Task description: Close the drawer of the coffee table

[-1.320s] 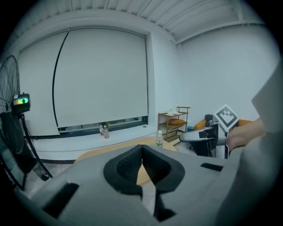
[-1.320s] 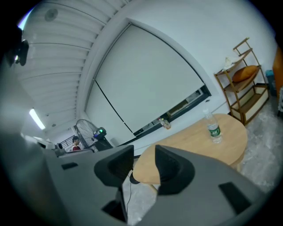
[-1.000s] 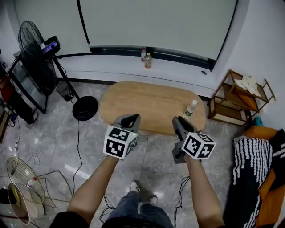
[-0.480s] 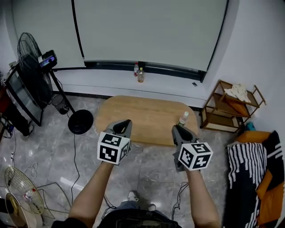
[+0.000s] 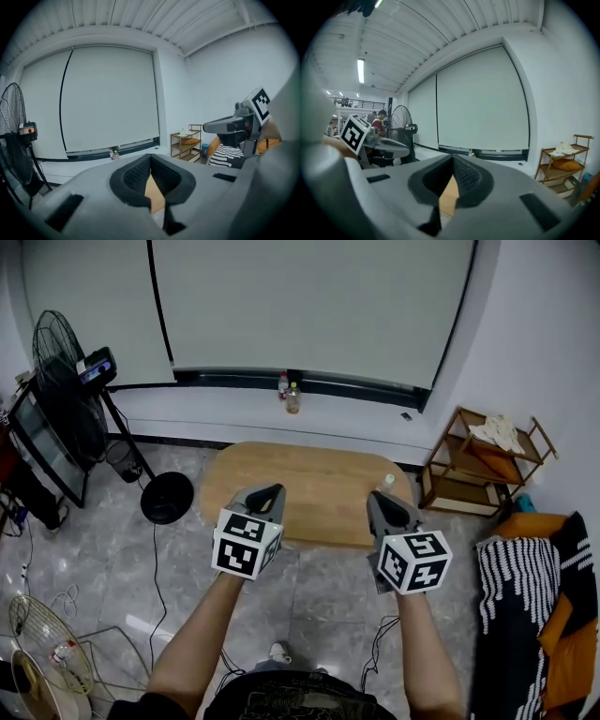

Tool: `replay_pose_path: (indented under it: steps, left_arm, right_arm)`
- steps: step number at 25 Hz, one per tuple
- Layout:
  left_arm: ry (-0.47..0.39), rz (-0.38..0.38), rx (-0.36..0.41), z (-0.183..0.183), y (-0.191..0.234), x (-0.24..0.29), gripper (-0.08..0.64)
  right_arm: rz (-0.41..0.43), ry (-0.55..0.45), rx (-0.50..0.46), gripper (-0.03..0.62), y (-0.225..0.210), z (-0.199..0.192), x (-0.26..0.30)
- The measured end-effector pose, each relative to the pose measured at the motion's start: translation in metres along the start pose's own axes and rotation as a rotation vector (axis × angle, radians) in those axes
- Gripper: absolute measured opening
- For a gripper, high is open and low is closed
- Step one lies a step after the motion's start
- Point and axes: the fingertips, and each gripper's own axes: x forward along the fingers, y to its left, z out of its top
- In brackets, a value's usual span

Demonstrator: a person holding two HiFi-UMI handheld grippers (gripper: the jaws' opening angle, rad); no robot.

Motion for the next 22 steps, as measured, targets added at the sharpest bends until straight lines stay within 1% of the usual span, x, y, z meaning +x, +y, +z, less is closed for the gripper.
replay_pose_path:
  steps: [22]
  left_arm:
    - [-0.009,-0.030,-0.003,0.004,-0.015,-0.005,0.002]
  right_arm:
    - [-0.027,-0.003,-0.015,0.005,-0.001,0.002,-0.013]
